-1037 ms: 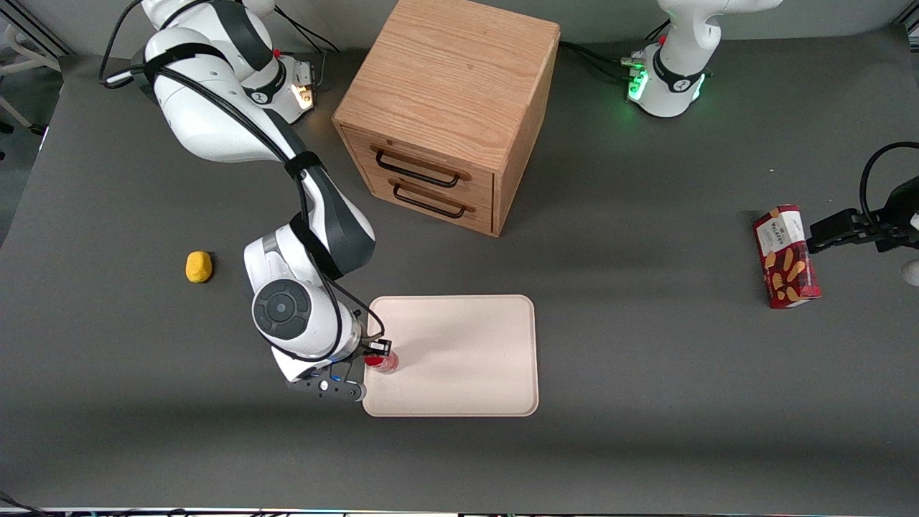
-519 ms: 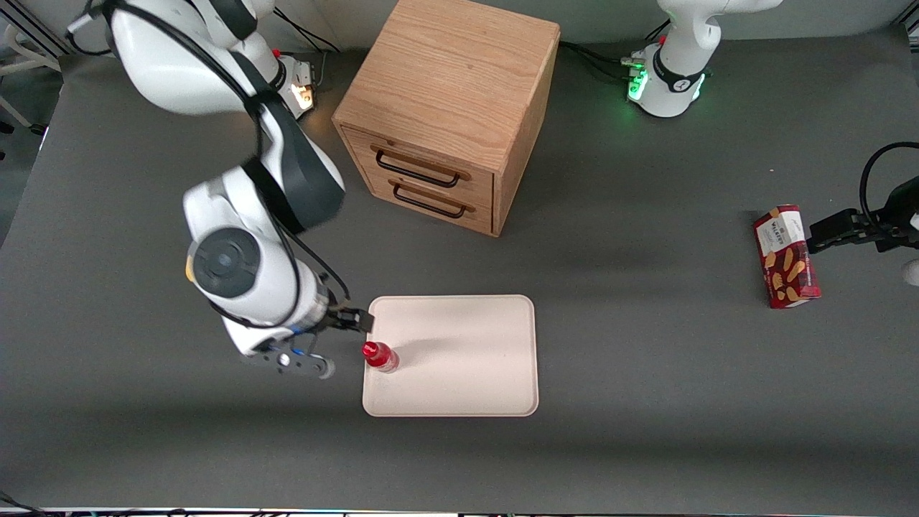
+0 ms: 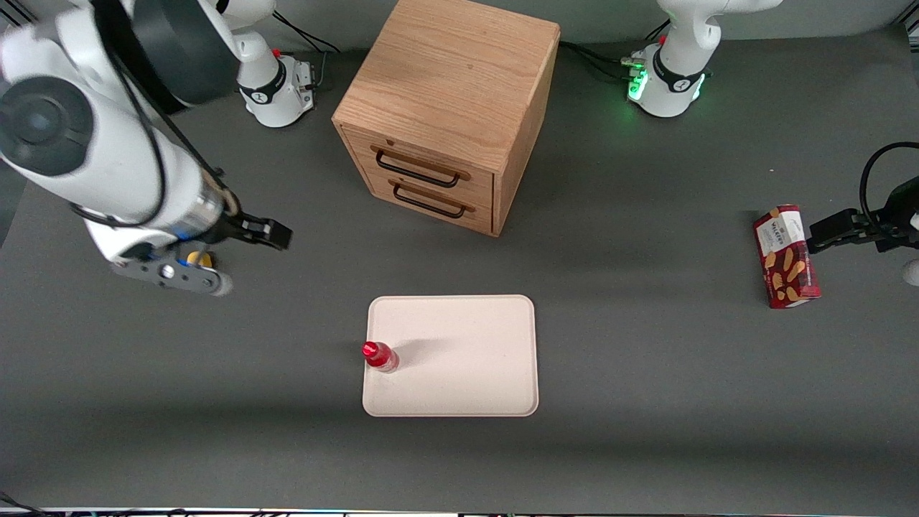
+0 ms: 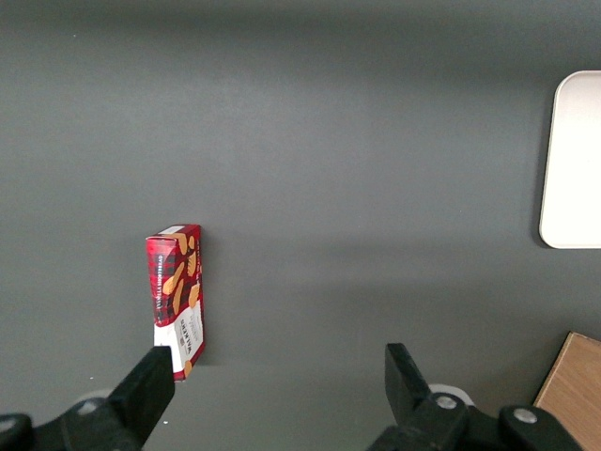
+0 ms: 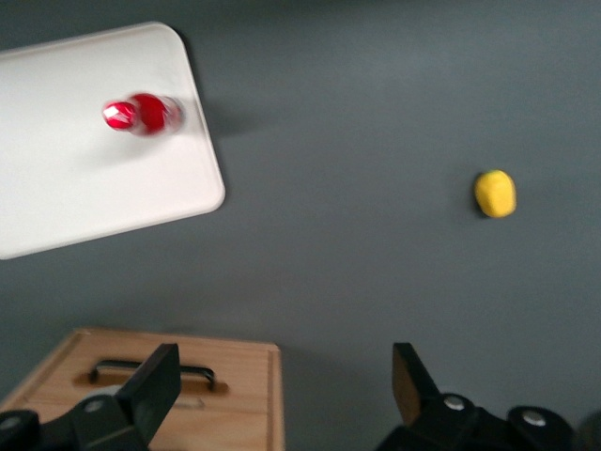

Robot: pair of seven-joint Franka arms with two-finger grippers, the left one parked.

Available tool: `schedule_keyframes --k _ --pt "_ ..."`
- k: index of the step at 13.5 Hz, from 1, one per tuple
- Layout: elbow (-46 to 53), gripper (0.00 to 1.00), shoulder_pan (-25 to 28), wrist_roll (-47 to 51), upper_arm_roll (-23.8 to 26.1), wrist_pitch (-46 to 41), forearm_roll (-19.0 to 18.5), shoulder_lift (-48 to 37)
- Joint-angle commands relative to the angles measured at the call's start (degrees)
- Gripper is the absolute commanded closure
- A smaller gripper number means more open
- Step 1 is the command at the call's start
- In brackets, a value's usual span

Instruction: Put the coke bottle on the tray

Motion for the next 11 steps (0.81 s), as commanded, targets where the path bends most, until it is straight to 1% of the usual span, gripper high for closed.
schedule_keyframes --k 1,3,6,7,9,10,11 --pt "-5.8 0.00 -5.2 -8.2 1.0 -2.5 0.4 -7.3" --pt "-11.6 0.00 -9.9 -15.3 1.0 -2.5 0.5 -12.9" --pt "-16.2 0.00 -16.0 -25.2 0.5 -1.8 0.5 -17.4" --pt "-18.8 0.00 -17.2 -27.6 0.1 -0.7 0.5 -19.2" --pt "-27.7 0.00 -17.2 -31.8 -4.4 5.5 0.6 -25.0" --pt "-31.6 0.00 -17.3 -34.3 -5.7 8.3 0.6 -26.9" --pt "-33.4 0.00 -17.3 -36.5 -6.8 10.1 0.7 -27.5"
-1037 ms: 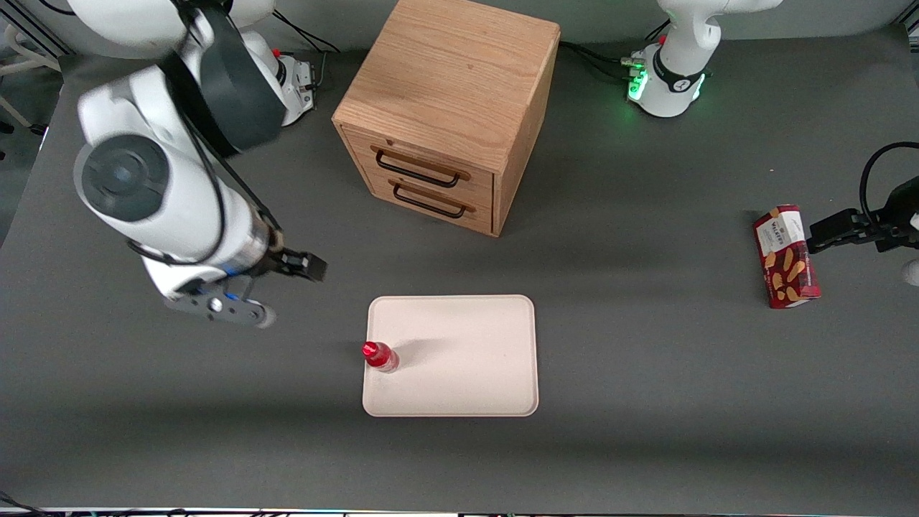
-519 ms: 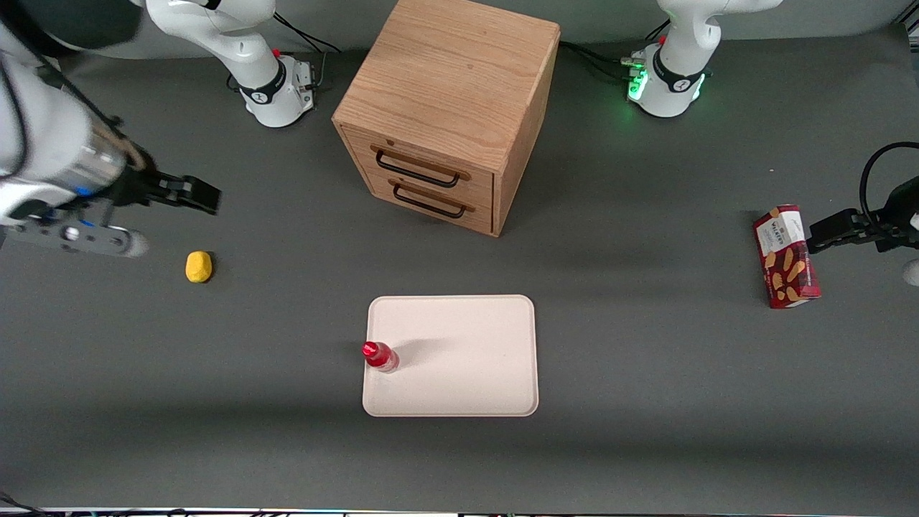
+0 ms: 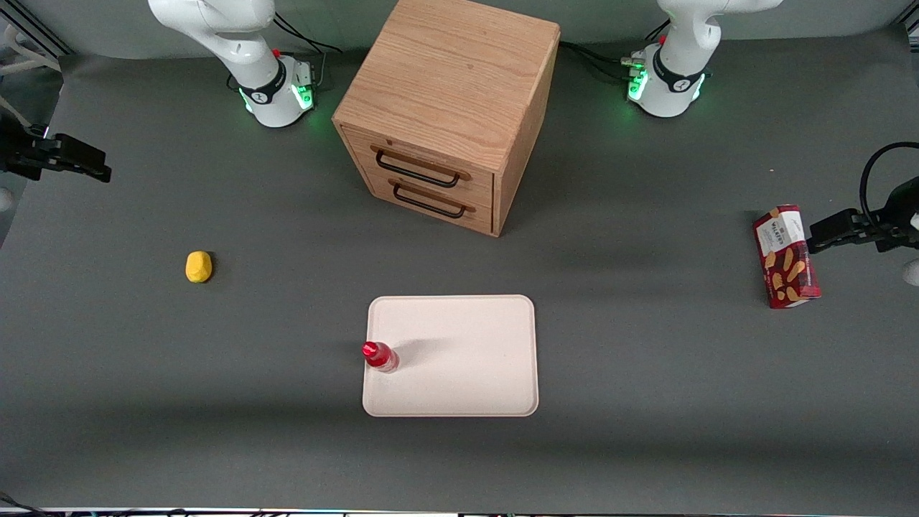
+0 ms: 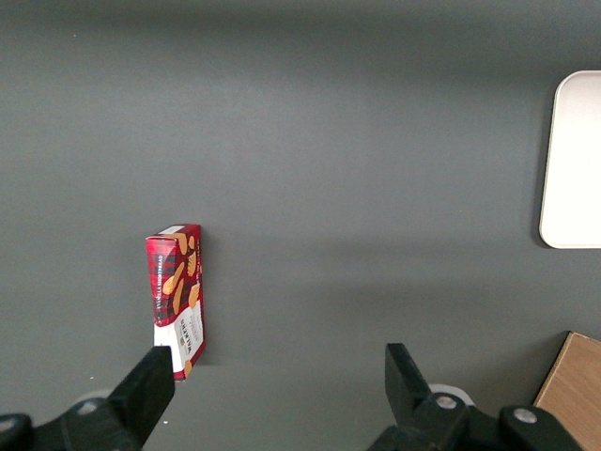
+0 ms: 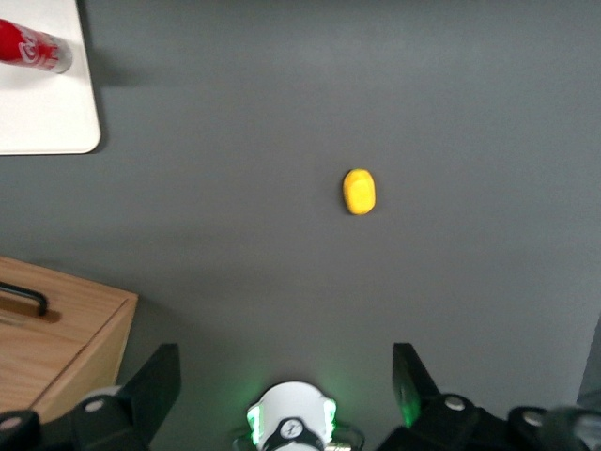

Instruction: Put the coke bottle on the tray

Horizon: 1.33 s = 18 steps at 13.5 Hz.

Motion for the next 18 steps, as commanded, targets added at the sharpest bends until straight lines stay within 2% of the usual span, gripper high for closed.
schedule_keyframes --k 1,2,3,6,9,13,18 --pt "-10.1 0.00 0.0 -6.4 -3.3 6.5 2.8 -5.7" --pt "-11.1 0.00 0.1 -7.4 -4.5 8.2 5.0 -5.8" --pt "-13.2 0.00 0.2 -7.5 -4.9 10.7 5.7 -6.2" --pt "-18.7 0.00 0.5 -8.7 -5.2 17.7 6.3 -7.6" --pt "-16.1 0.00 2.1 -10.0 -5.7 21.1 6.6 -6.3" --pt "-14.1 0.00 2.8 -7.5 -6.0 21.4 6.3 -5.4" --pt "-13.7 0.00 -1.0 -7.5 -4.0 20.8 6.5 -5.4"
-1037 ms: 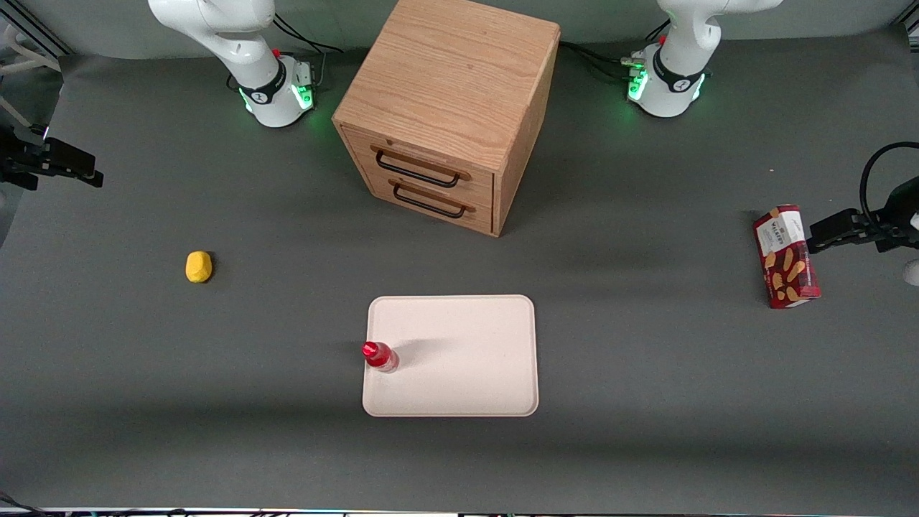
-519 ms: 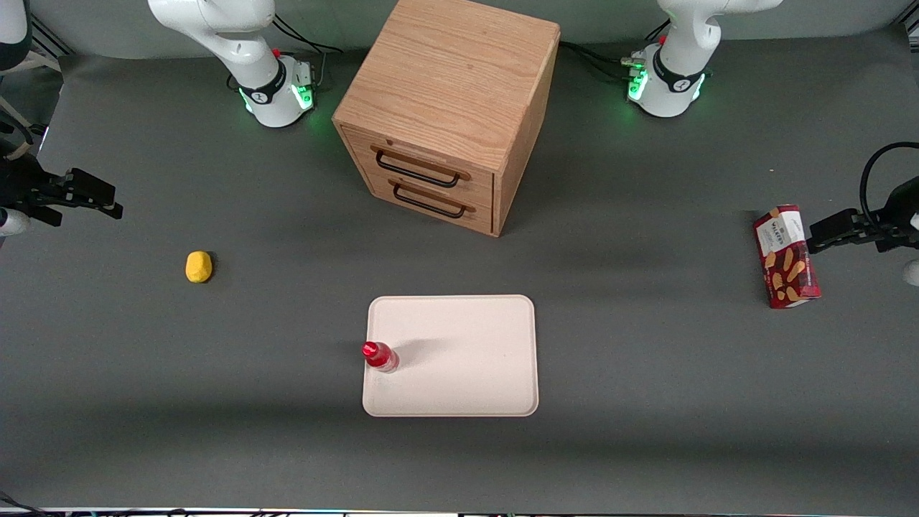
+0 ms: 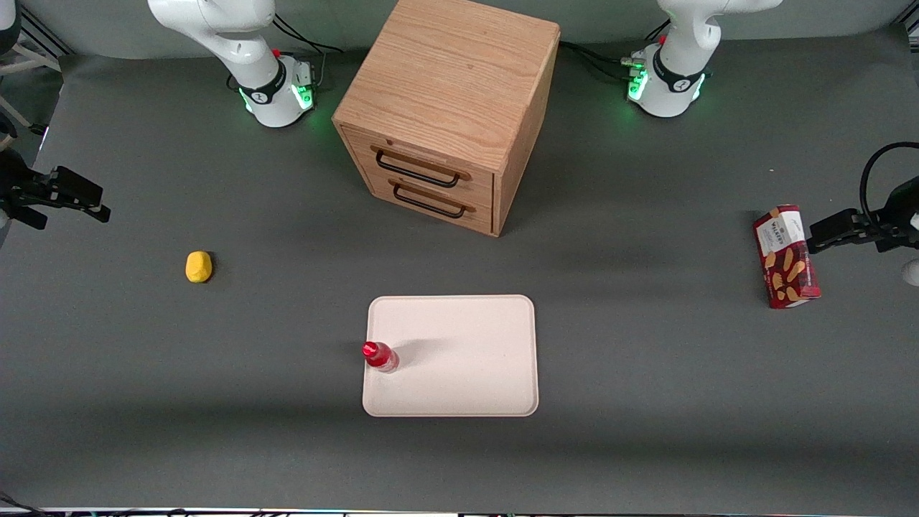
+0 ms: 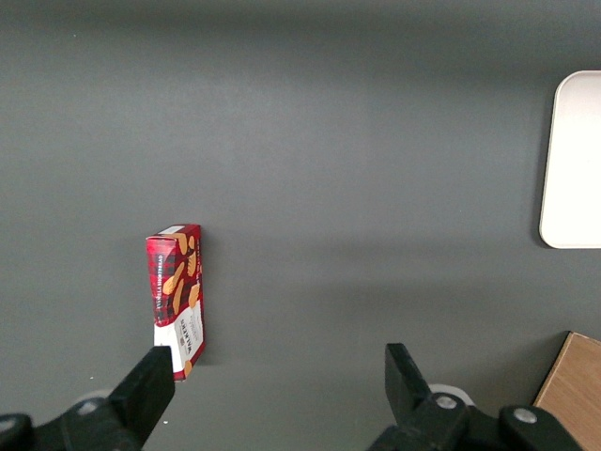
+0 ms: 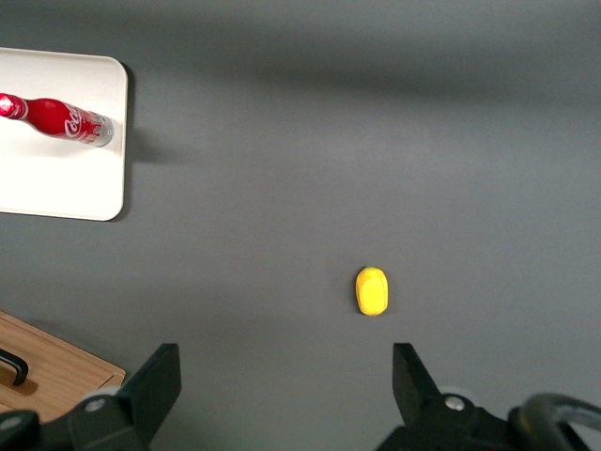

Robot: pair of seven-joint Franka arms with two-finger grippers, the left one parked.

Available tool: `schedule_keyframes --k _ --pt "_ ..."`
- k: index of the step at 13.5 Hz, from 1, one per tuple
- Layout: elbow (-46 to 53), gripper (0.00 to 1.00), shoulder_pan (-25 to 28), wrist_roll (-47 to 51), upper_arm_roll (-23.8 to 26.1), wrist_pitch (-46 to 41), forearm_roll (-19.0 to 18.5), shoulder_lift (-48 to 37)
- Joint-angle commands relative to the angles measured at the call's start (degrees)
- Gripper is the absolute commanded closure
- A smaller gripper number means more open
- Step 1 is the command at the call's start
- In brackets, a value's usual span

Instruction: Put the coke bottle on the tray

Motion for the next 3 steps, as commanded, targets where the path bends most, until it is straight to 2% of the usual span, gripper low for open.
schedule_keyframes --k 1,3 --pt "0.5 0.00 -1.7 0.9 1.5 -0.2 0.9 -0.4" --pt "0.3 0.00 -1.4 0.9 1.5 -0.3 0.8 -0.4"
